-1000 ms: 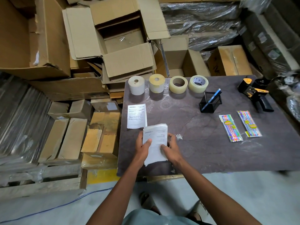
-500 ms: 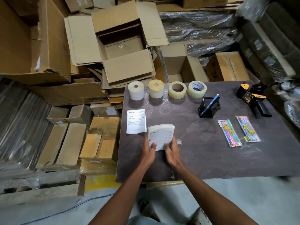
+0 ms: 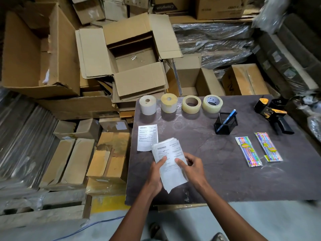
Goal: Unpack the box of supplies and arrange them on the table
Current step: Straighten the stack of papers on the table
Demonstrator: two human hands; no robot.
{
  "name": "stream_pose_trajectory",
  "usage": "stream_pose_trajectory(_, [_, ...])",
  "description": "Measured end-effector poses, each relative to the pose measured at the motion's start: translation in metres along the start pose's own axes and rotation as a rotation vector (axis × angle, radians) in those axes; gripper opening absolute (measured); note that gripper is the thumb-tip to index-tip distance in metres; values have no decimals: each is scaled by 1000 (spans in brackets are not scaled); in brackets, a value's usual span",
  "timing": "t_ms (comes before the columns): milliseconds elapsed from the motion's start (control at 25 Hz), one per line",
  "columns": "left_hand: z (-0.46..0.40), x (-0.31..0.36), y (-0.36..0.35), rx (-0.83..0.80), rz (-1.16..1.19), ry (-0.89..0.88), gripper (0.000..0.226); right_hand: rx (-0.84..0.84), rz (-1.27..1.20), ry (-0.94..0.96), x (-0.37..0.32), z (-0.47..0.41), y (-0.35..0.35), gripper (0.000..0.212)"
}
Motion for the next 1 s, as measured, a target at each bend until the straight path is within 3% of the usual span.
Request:
stream_pose_trajectory(160, [5,-2,-1,22,-3,36,31,106,35,12,-5,2,5,19])
stream_pose_trajectory(440, [-3,1,13,8,-159,-5,33,33,-85,16,-8,-1,13,16])
stream_pose_trajectory(1000, [-4,5,29,24,-172,-25,37,14,-154,-39,-8,-7,20,19])
Point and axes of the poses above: each hand's wrist, its own z-axis away from the middle knuckle, its own y-axis out of the back of the hand, x = y × z, the point moved 2 cm from there along -z, towards the middle knuckle
